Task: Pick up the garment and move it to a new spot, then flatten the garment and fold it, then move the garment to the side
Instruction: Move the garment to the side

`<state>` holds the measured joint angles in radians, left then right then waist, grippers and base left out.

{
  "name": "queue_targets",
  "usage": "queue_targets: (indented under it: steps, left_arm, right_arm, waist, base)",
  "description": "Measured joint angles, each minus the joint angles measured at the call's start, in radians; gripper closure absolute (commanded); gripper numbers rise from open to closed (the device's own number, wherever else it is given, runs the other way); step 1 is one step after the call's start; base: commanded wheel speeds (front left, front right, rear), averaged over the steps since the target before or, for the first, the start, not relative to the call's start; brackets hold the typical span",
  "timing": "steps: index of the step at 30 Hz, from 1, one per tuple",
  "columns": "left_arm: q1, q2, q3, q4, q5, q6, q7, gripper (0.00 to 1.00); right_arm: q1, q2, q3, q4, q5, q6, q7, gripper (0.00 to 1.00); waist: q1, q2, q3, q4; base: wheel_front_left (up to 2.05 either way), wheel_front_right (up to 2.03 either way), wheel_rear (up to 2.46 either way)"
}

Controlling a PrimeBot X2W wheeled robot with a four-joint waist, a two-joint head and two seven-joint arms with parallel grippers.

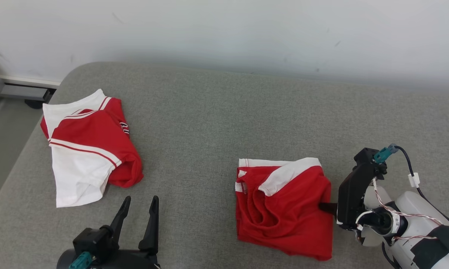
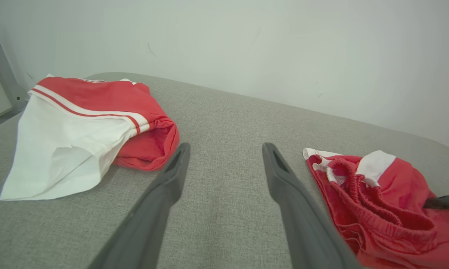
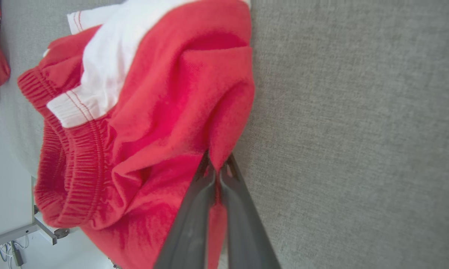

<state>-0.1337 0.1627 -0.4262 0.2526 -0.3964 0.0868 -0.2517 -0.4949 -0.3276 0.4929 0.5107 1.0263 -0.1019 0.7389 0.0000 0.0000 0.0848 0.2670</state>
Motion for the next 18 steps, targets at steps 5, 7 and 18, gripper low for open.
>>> queue_targets:
  steps: [5, 7, 18]
  left_arm:
    - [0.005, 0.005, 0.01, 0.003, 0.0, 0.0, 0.0, 0.0]
    - [0.006, 0.005, 0.012, 0.004, 0.0, 0.0, 0.0, 0.0]
    - [0.028, 0.011, 0.022, -0.003, 0.0, 0.0, 0.0, 0.0]
  right_arm:
    - [-0.009, 0.002, -0.007, -0.002, 0.002, 0.012, -0.001, 1.0]
    - [-0.012, 0.002, -0.008, -0.003, 0.002, 0.015, -0.001, 1.0]
    - [-0.095, -0.063, -0.006, -0.026, -0.03, 0.026, 0.02, 1.0]
  waist:
    - [0.0, 0.0, -0.007, -0.018]
    - [0.0, 0.0, -0.009, -0.023]
    - [0.0, 0.0, -0.018, -0.092]
  base:
    - [0.0, 0.0, 0.0]
    - [0.0, 0.0, 0.0]
    - [0.0, 0.0, 0.0]
